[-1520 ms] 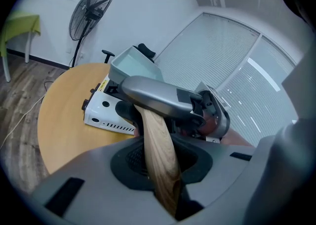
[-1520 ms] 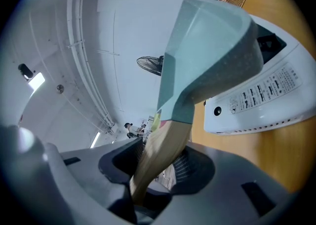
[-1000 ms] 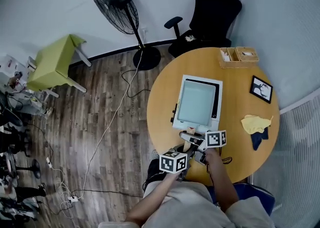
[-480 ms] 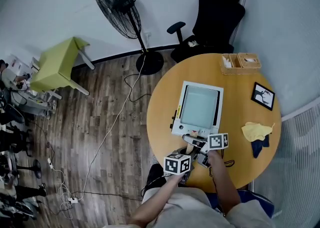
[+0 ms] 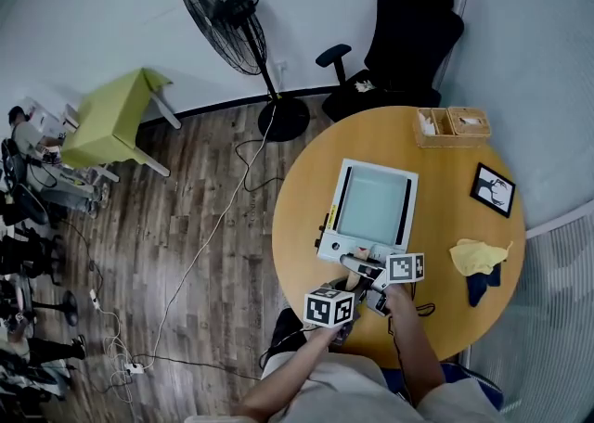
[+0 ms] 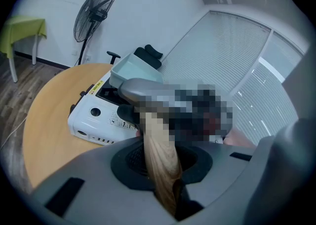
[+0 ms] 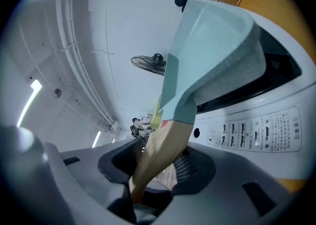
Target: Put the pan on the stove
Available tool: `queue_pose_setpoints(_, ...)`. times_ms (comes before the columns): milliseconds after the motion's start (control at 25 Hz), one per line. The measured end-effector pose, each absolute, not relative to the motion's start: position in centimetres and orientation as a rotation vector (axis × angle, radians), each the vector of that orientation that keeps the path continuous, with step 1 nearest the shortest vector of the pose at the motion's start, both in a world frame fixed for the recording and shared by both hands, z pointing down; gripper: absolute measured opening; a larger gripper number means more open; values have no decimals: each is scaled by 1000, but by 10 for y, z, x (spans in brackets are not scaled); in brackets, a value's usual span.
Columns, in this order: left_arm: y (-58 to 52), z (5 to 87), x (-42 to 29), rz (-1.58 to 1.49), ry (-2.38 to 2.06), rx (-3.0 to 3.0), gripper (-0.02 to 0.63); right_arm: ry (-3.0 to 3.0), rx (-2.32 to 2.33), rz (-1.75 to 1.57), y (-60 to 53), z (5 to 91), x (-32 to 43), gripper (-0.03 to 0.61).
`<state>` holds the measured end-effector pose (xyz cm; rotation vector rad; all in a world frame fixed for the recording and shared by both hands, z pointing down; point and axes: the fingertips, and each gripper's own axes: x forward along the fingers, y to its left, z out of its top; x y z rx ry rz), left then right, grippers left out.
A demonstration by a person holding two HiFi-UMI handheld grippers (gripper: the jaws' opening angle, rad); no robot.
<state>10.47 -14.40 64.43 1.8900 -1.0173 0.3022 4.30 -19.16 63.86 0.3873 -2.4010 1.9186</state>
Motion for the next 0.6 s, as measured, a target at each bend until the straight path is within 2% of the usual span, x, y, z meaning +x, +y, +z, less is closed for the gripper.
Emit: queue_pose_setpoints(600,-163,658,114,299,-1016,1865,84,-2401,371,1923,-210,653,52,197)
